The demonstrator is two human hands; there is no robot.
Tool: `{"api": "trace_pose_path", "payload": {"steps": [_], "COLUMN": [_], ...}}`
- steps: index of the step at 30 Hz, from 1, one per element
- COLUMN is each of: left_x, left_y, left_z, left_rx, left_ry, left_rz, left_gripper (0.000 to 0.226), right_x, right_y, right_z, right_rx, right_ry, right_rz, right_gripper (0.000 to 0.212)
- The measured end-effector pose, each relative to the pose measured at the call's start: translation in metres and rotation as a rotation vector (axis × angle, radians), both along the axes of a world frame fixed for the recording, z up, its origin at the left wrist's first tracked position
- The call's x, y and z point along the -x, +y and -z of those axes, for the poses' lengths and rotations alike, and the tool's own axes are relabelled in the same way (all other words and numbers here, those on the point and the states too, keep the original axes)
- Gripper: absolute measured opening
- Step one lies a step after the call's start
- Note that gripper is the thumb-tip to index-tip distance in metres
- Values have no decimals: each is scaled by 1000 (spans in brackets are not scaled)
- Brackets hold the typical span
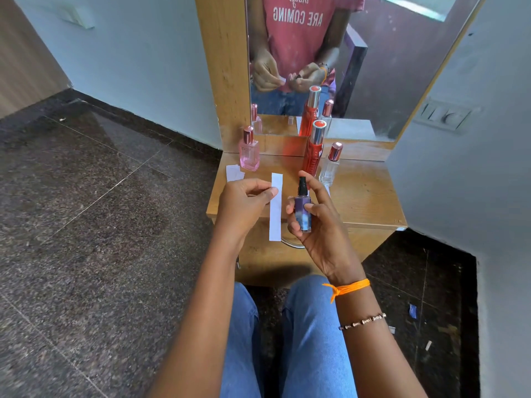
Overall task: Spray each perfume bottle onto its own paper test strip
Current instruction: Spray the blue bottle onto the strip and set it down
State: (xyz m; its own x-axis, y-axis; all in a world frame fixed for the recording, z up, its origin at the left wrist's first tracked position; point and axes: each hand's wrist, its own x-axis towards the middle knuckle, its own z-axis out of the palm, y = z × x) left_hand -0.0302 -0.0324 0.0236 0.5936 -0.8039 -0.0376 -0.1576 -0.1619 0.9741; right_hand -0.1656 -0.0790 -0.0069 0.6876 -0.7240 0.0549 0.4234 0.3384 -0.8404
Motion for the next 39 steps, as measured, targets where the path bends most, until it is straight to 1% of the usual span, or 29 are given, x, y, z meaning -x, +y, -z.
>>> {"api": "trace_pose_path", "payload": {"steps": [3, 5, 6, 7, 10, 12, 16, 20, 23, 32, 39], "left_x": [5, 8, 9, 10, 13, 15, 19, 21, 23, 25, 24], "left_y": [4, 5, 6, 7, 10, 11, 10, 9, 8, 8, 7], "left_z": [-4, -4, -5, -6, -9, -11, -12, -11, -11, -8, -6], "left_rx": [-1, -5, -4, 3, 14, 3, -36, -60, -77, -84, -89], "left_ry": [77, 148, 185, 226, 332, 370, 376, 367, 362, 350, 355], "left_rz": [1, -10, -12, -9, 18, 41, 63, 74, 80, 90, 85], "left_gripper": [10, 11, 11, 11, 15, 16, 18, 19, 18, 17, 19], "right_x": [1, 1, 2, 4, 6, 6, 7, 6, 6, 7, 7], "right_y": [3, 4, 5, 5, 2, -2, -11, -14, -15, -19, -19], "right_z": [0, -1, -1, -2, -6, -8, -12, -15, -13, -11, -8], "right_rx": [-23, 1, 48, 129, 481, 672, 1015, 1174, 1232, 1236, 1240], "right_ry": [-55, -35, 3, 70, 380, 514, 686, 833, 875, 925, 908], "right_rz": [-5, 22, 59, 119, 335, 425, 473, 464, 450, 421, 413], "right_gripper": [46, 43, 42, 42, 43, 40, 39, 41, 46, 47, 46]}}
